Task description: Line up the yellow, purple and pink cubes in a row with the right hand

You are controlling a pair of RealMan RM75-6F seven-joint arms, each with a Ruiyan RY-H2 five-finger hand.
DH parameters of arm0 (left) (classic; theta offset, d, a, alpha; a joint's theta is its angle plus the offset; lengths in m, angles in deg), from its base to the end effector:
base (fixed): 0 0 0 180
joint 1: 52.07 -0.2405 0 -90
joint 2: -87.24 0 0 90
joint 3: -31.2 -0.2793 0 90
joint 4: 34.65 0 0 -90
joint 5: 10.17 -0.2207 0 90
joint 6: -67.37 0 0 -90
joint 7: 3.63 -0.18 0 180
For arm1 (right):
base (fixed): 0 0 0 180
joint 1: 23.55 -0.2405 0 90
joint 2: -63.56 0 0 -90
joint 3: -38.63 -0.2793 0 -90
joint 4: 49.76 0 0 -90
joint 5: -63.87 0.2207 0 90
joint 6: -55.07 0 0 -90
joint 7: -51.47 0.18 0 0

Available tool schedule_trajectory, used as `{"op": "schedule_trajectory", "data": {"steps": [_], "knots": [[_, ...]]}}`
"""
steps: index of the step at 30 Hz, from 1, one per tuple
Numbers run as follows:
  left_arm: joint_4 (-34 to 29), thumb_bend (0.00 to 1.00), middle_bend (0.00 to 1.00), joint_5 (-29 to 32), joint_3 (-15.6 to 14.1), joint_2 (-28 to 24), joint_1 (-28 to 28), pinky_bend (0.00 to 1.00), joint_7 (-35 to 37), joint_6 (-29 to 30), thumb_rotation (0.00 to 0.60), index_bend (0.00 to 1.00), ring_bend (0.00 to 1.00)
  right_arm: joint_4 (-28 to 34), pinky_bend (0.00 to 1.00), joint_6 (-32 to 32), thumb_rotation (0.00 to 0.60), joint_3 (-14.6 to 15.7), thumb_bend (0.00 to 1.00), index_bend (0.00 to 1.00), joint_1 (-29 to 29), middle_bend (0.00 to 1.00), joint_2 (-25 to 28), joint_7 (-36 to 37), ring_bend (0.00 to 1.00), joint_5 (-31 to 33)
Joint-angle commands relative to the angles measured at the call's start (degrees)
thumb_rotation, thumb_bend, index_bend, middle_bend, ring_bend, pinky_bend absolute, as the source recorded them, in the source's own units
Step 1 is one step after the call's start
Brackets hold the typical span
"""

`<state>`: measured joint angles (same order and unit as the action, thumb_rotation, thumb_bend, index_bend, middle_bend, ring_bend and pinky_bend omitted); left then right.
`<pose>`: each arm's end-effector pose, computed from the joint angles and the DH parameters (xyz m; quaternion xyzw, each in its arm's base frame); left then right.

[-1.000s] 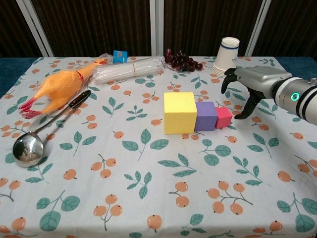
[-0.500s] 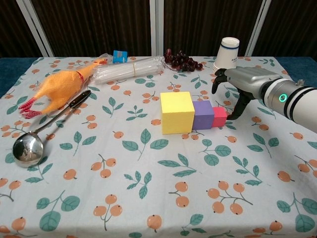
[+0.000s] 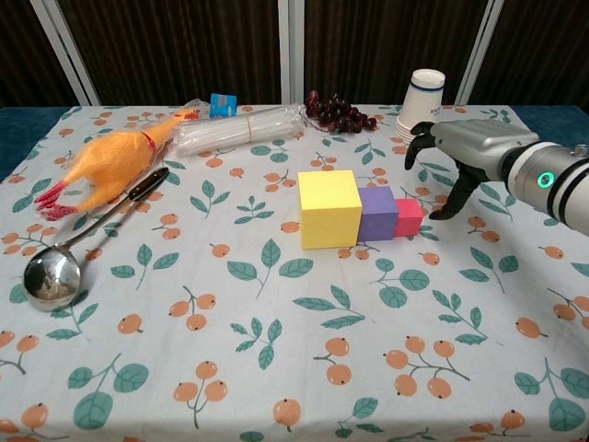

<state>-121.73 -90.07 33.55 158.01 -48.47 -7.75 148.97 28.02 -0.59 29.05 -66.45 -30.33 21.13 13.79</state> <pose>-0.3709 0.2089 0.1225 -0.5790 -0.4252 -0.3288 0.6131 -0.1987 -0.4050 -0.0604 0.7241 -0.4010 0.2852 0.4833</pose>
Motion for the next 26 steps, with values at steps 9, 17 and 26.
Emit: {"op": "schedule_trajectory", "data": {"steps": [9,17,26], "knots": [[0.4,0.08,0.23,0.8,2.0,1.7,0.7,0.21,-3.1,1.7,0.6,0.22,0.18,14.6,0.0,-13.6,0.6,3.9,0.2,0.27,13.3,0.07,18.8,15.5,0.0,-14.6],[0.6,0.08,0.23,1.2,2.8,2.8,0.6,0.21,-4.3,3.2,0.6,0.22,0.18,15.5,0.0,-27.1,0.6,9.7,0.2,0.08,25.9,0.01,24.7,24.9,0.0,-23.8],[-0.5,0.08,0.23,1.1,2.7,2.8,1.1,0.21,-6.9,2.9,0.6,0.22,0.18,16.0,0.0,-34.1,0.6,11.9,0.21,0.05,33.1,0.0,25.7,29.2,0.0,-29.8]]}}
